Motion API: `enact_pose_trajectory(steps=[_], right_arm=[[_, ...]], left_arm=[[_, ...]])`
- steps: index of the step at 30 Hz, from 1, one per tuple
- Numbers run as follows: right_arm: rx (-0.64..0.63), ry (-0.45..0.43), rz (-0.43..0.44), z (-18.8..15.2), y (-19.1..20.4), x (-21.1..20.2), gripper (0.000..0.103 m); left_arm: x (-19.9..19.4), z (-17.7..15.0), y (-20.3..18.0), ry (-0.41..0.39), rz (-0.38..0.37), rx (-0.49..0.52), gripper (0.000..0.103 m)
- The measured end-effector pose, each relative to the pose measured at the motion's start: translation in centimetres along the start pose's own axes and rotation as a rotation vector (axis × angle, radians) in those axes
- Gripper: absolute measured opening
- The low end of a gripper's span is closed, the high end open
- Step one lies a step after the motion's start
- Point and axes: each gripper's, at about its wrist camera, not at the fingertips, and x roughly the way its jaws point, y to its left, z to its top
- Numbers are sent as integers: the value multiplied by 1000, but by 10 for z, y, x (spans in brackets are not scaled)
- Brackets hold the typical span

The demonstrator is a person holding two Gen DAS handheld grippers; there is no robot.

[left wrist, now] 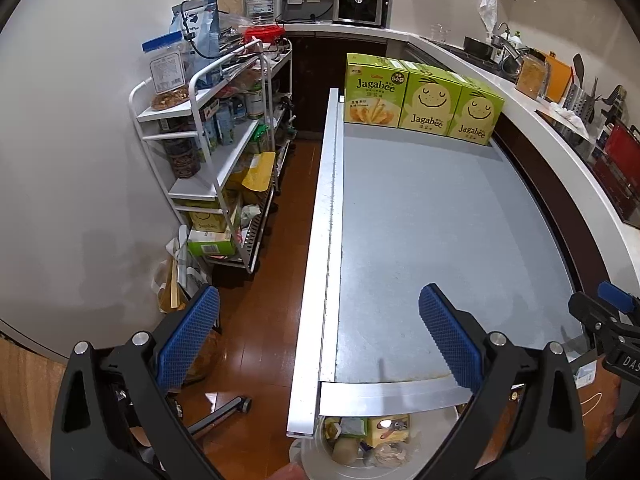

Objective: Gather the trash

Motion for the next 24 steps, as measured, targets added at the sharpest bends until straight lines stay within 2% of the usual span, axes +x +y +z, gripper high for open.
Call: enact_pose_trajectory(steps=[13, 24], right_arm=[[-19, -8, -6, 4, 5, -4, 98], [-25, -18, -5, 4, 7, -8, 98]], left_arm=[[-5, 3, -3, -20, 62, -1, 101], [-6, 4, -6, -12, 46, -4, 101]])
